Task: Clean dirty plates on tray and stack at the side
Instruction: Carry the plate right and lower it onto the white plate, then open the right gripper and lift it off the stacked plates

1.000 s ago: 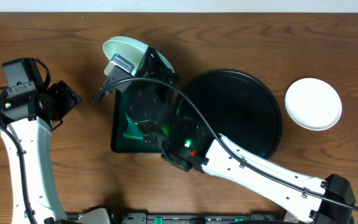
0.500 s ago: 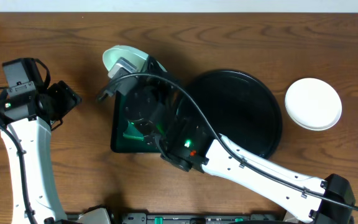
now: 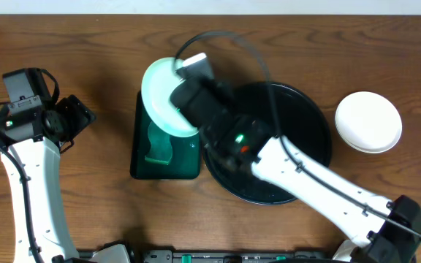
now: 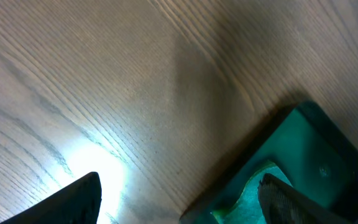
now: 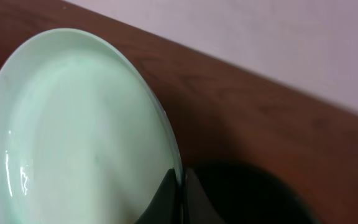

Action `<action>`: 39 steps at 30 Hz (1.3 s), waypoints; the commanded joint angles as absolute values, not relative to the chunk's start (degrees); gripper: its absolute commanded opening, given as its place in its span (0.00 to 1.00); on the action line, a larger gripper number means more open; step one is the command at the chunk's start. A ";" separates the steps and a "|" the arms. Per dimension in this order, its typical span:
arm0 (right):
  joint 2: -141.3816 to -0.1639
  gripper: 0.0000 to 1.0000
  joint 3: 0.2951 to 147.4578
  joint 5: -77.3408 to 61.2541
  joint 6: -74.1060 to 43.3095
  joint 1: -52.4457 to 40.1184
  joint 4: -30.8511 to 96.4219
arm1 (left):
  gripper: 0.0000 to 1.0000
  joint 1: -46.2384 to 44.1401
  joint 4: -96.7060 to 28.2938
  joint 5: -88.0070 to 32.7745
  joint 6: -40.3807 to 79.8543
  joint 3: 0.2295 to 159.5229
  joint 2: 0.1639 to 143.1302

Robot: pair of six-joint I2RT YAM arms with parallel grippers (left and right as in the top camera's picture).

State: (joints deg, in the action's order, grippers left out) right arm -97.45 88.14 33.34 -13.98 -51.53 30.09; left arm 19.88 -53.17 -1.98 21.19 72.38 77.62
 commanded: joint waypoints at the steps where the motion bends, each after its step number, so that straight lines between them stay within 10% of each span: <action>1: -96.64 0.01 88.86 22.28 -23.07 -45.82 30.83 | 0.81 20.14 -53.34 -1.43 21.52 73.21 77.28; 25: -92.90 0.01 88.71 1.19 -28.27 16.78 60.73 | 0.81 20.14 -53.34 -1.43 21.52 73.21 77.28; 39: -92.90 0.02 72.75 5.50 -32.73 25.19 51.33 | 0.81 20.14 -53.34 -1.43 21.52 73.21 77.28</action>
State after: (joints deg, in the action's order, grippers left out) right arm -94.00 77.08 2.44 -29.98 25.10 53.91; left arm 19.88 -53.17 -1.98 21.19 72.38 77.62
